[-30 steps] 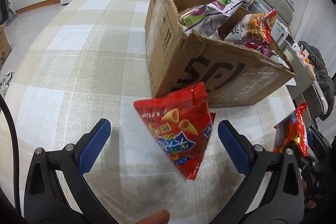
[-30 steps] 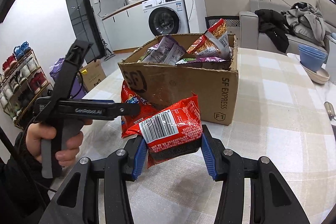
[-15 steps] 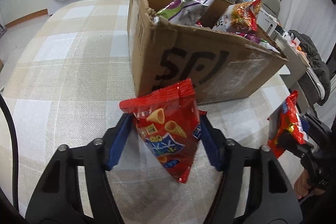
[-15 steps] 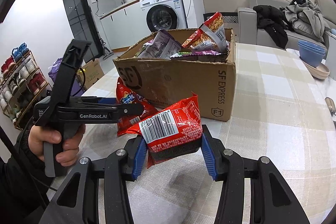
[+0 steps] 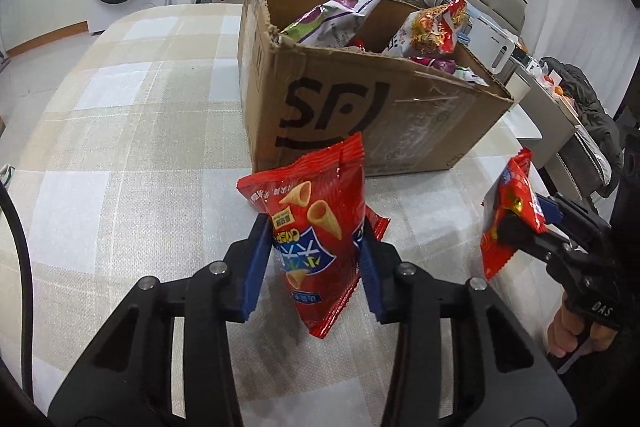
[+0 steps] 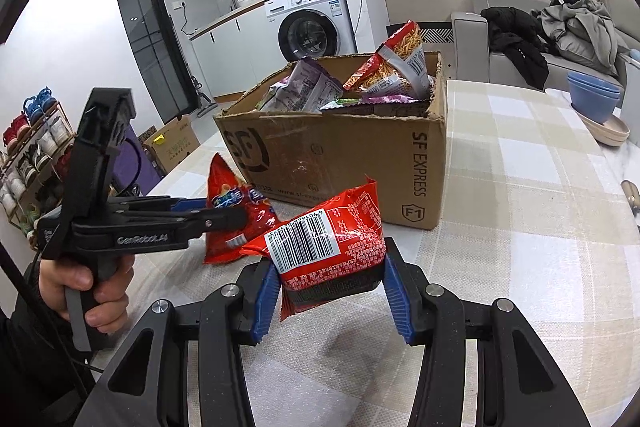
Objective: Organize snacks
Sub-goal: 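Lift both red packets and carry them over the box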
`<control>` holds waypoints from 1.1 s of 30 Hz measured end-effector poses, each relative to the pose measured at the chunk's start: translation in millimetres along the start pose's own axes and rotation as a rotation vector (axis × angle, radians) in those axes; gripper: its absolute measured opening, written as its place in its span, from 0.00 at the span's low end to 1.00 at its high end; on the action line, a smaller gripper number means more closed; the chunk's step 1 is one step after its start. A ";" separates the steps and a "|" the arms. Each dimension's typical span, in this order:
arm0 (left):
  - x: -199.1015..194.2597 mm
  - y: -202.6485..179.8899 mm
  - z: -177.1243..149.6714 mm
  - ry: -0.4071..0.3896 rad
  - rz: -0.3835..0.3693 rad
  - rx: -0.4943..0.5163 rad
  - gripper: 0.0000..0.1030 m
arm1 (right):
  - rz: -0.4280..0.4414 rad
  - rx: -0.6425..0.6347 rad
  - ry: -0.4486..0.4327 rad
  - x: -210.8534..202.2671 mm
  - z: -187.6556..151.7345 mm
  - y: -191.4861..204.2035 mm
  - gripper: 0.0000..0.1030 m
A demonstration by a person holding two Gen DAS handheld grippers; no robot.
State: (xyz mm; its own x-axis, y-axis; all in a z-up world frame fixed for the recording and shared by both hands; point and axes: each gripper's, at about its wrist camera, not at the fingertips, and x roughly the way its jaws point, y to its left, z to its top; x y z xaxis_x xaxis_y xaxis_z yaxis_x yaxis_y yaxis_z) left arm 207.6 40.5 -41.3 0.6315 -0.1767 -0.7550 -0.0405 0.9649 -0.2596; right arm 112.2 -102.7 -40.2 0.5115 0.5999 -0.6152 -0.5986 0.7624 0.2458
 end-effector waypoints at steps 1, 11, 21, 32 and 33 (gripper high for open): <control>-1.9 -0.8 -1.1 -0.002 -0.006 -0.002 0.37 | 0.000 0.001 0.000 0.3 0.4 -0.2 0.47; -49.6 -5.4 -21.2 -0.053 -0.032 0.014 0.37 | 0.012 0.007 -0.026 -2.2 2.8 -1.5 0.47; -100.7 -13.6 -24.7 -0.122 -0.058 0.030 0.37 | 0.016 0.008 -0.099 -17.5 9.9 2.8 0.47; -156.8 -11.6 -17.9 -0.187 -0.066 0.028 0.37 | 0.055 0.029 -0.202 -47.0 32.6 7.8 0.47; -161.9 -12.5 -16.5 -0.192 -0.068 0.029 0.37 | 0.059 0.032 -0.210 -50.1 35.2 7.4 0.47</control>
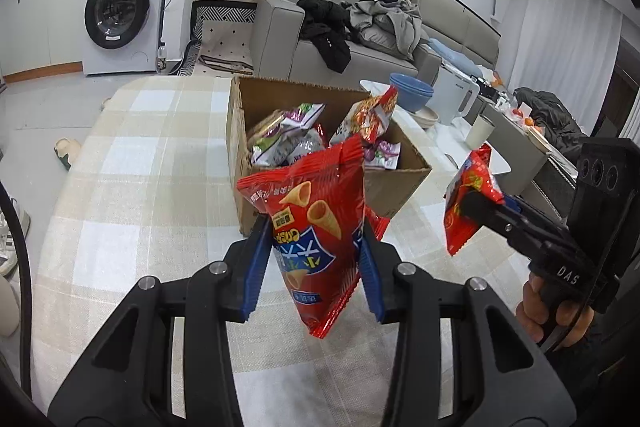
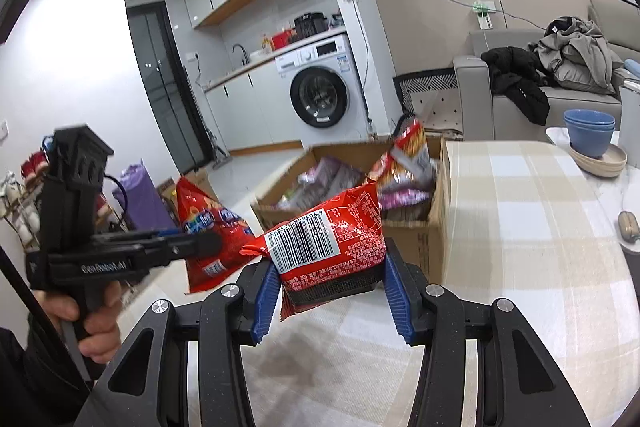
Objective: Organize snacks
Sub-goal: 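Lift both red packets and carry them over the box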
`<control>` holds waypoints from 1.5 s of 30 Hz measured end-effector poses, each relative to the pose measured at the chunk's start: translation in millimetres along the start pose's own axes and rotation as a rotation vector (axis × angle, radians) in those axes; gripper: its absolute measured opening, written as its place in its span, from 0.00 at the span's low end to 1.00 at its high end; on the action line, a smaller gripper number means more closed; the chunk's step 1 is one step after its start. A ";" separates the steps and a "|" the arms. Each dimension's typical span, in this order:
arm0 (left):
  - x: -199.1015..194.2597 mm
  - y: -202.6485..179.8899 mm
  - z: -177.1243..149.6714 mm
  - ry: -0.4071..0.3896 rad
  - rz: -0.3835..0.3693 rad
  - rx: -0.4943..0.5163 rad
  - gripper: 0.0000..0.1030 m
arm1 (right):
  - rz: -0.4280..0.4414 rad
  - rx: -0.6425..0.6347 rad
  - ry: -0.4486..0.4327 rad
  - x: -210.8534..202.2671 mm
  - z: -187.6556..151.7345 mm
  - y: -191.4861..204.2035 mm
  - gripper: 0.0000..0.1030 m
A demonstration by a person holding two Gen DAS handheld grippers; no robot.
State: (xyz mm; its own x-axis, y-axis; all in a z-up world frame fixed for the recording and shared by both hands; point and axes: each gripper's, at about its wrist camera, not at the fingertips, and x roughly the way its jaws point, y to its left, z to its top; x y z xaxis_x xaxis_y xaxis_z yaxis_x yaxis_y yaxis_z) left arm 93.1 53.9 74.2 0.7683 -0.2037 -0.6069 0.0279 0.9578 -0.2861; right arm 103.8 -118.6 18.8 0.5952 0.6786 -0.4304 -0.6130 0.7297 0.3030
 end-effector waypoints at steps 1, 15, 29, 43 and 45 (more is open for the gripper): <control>-3.5 -0.5 2.0 -0.004 -0.001 0.001 0.37 | 0.003 0.004 -0.014 -3.5 5.1 0.0 0.47; -53.6 -4.6 39.0 -0.074 0.027 0.012 0.37 | -0.007 -0.001 -0.103 -22.9 62.1 0.0 0.47; -51.6 -18.2 66.6 -0.072 0.081 0.029 0.37 | -0.023 -0.010 -0.032 27.4 74.5 -7.0 0.47; 14.4 -16.4 88.9 -0.026 0.106 0.024 0.37 | -0.034 -0.035 0.005 57.1 77.6 -11.9 0.47; 21.1 -14.2 89.7 -0.023 0.113 0.022 0.37 | -0.025 -0.042 0.006 60.1 77.9 -10.2 0.47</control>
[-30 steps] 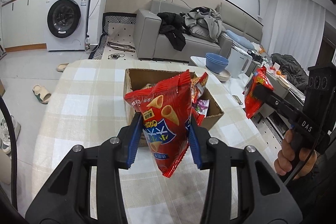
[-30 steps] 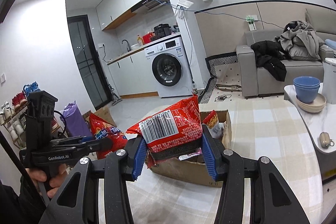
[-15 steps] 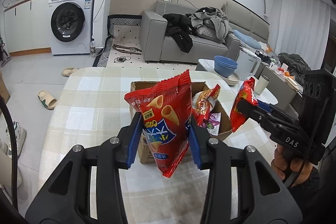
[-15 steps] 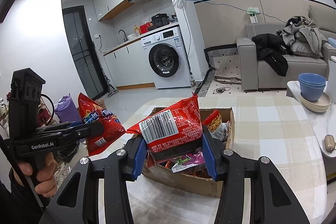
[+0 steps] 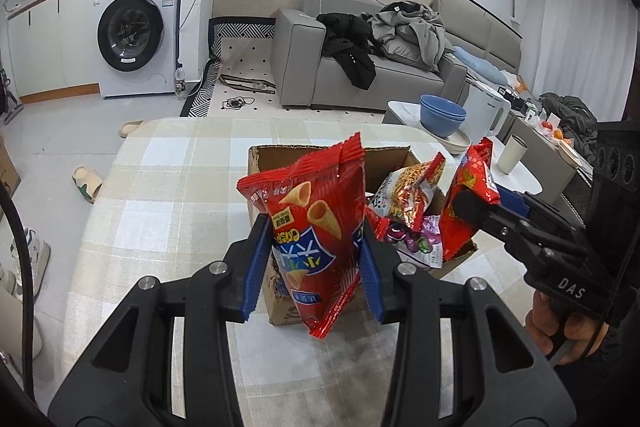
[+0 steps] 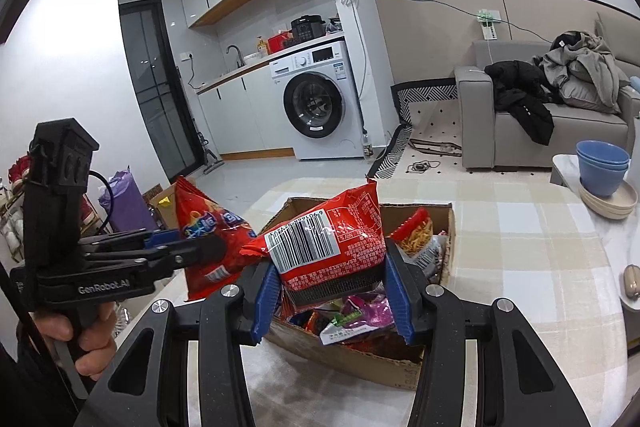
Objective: Organize snacks
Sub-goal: 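Lift both red packets and carry them over the box, then lower both red packets into the box and open both tools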
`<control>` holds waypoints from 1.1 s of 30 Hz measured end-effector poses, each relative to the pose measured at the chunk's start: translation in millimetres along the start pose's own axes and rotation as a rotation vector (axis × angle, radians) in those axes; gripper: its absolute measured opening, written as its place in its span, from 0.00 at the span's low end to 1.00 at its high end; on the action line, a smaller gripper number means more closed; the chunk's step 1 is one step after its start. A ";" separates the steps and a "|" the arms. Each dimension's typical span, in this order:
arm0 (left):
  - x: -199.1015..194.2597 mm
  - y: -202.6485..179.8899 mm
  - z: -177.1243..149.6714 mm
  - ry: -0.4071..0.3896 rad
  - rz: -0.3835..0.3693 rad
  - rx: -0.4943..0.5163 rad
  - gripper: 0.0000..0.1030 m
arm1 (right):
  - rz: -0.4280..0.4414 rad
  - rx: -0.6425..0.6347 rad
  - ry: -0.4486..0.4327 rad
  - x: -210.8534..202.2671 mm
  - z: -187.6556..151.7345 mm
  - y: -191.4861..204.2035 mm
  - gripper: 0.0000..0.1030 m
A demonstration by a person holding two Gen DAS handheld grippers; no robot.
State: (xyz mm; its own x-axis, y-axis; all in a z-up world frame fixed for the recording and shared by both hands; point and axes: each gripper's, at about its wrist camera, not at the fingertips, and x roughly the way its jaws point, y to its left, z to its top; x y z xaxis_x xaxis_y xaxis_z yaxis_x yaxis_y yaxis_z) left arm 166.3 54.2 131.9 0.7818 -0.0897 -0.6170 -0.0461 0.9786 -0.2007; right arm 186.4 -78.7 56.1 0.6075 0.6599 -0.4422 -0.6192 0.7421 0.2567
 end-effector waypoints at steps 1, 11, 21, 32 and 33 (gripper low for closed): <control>4.5 0.8 0.2 0.003 -0.003 -0.005 0.37 | 0.000 -0.006 0.003 2.8 0.2 0.9 0.47; 55.5 8.1 4.1 0.041 -0.003 -0.003 0.37 | 0.037 -0.017 0.065 34.3 -6.6 3.2 0.47; 76.9 5.8 7.4 0.034 -0.010 0.015 0.37 | 0.004 -0.055 0.088 51.0 -10.2 3.6 0.47; 80.0 11.9 10.7 0.029 -0.039 -0.004 0.37 | -0.046 -0.094 0.145 62.4 -18.4 3.2 0.52; 79.7 11.1 11.8 0.026 -0.041 0.000 0.37 | -0.047 -0.095 0.151 62.3 -18.8 2.3 0.56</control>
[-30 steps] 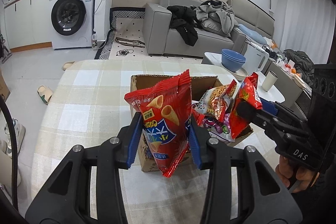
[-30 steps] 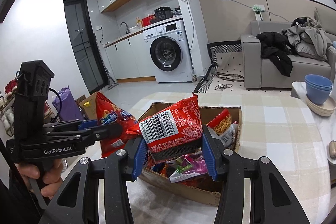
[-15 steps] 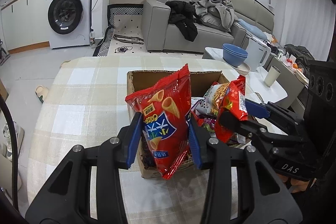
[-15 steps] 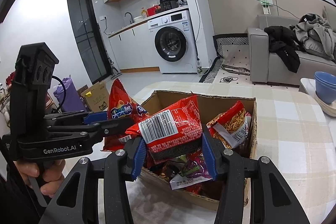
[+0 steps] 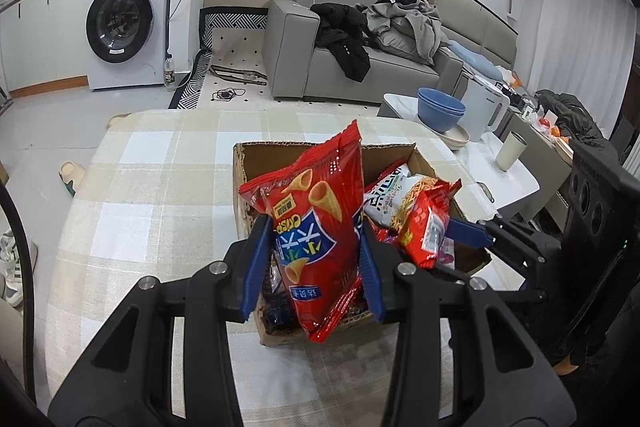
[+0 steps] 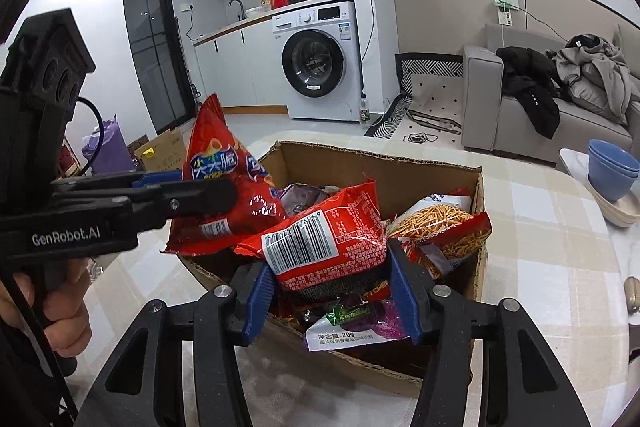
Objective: Organize snacks
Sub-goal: 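Lower both red packets into the box and open both tools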
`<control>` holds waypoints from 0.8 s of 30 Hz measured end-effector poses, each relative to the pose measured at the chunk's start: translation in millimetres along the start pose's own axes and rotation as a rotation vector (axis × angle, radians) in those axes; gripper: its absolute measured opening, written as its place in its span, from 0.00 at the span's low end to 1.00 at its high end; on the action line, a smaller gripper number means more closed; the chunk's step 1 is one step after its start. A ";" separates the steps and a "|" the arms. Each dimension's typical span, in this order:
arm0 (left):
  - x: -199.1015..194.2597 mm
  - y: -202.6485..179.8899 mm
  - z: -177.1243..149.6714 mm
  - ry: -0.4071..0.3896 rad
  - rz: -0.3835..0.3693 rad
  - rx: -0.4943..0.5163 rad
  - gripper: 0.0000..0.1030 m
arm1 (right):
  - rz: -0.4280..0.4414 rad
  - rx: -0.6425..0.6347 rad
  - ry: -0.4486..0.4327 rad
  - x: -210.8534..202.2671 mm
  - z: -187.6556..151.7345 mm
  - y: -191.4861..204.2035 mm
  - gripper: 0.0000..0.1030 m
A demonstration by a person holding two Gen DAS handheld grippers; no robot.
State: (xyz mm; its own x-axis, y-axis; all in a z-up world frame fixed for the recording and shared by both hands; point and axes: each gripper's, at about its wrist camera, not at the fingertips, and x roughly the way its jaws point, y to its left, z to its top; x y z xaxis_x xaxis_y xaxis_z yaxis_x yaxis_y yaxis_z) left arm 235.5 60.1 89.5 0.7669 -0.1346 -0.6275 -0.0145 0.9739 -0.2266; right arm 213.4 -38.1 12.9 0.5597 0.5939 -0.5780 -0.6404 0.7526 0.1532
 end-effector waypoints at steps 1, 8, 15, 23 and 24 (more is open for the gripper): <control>0.3 -0.8 0.9 -0.003 -0.001 0.004 0.37 | 0.000 0.000 0.008 0.8 0.0 -0.5 0.59; 2.6 -4.7 5.8 -0.012 -0.001 0.009 0.37 | -0.023 -0.009 0.001 -8.7 -7.0 -2.2 0.69; -2.3 -1.6 14.5 -0.048 -0.001 -0.016 0.37 | -0.042 0.016 -0.021 -22.7 -15.3 -10.8 0.75; 3.1 -13.1 21.9 -0.062 -0.004 0.008 0.37 | -0.043 0.025 -0.028 -32.6 -22.5 -14.2 0.77; 3.3 -14.5 24.5 -0.072 -0.003 0.002 0.37 | -0.043 0.025 -0.030 -33.1 -23.2 -14.7 0.77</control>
State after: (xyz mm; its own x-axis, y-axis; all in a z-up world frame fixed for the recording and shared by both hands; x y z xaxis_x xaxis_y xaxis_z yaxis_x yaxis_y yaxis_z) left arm 253.9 50.1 109.0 0.8110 -0.1244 -0.5717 -0.0105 0.9739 -0.2268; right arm 192.1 -75.4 11.2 0.6022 0.5689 -0.5601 -0.6021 0.7843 0.1493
